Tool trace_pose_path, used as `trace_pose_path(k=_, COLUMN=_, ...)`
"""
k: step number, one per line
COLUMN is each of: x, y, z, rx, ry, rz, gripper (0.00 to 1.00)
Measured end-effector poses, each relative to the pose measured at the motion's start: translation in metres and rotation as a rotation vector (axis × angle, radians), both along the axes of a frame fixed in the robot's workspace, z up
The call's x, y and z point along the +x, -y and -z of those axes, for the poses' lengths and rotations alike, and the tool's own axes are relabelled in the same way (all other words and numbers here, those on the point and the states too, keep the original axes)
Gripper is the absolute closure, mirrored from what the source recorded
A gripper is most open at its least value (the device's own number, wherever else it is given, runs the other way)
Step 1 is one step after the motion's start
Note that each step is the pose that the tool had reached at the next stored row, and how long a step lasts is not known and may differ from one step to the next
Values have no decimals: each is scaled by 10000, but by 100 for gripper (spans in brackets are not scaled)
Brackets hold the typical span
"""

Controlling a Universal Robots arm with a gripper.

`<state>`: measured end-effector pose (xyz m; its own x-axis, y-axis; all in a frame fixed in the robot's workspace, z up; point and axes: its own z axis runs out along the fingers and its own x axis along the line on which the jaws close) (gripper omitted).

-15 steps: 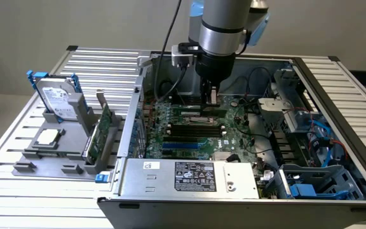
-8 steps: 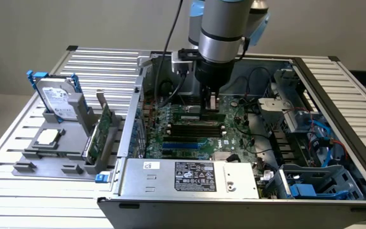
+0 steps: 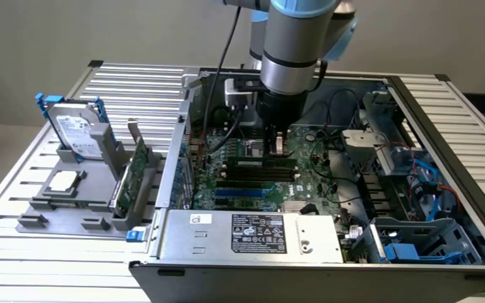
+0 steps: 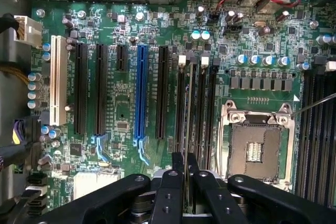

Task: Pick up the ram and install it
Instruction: 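Insert the ram into the slot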

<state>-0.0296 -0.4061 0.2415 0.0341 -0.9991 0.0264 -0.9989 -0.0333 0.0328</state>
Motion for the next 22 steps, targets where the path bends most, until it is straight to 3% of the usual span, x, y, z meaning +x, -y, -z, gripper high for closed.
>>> trace_pose_path(k=10, x=-3, y=4, z=98, rx=4, ry=7, rz=-88, gripper=86)
trace_pose_path(k=22, x=-1, y=7, z=119, rx=5, ry=8, rz=-241, gripper=86)
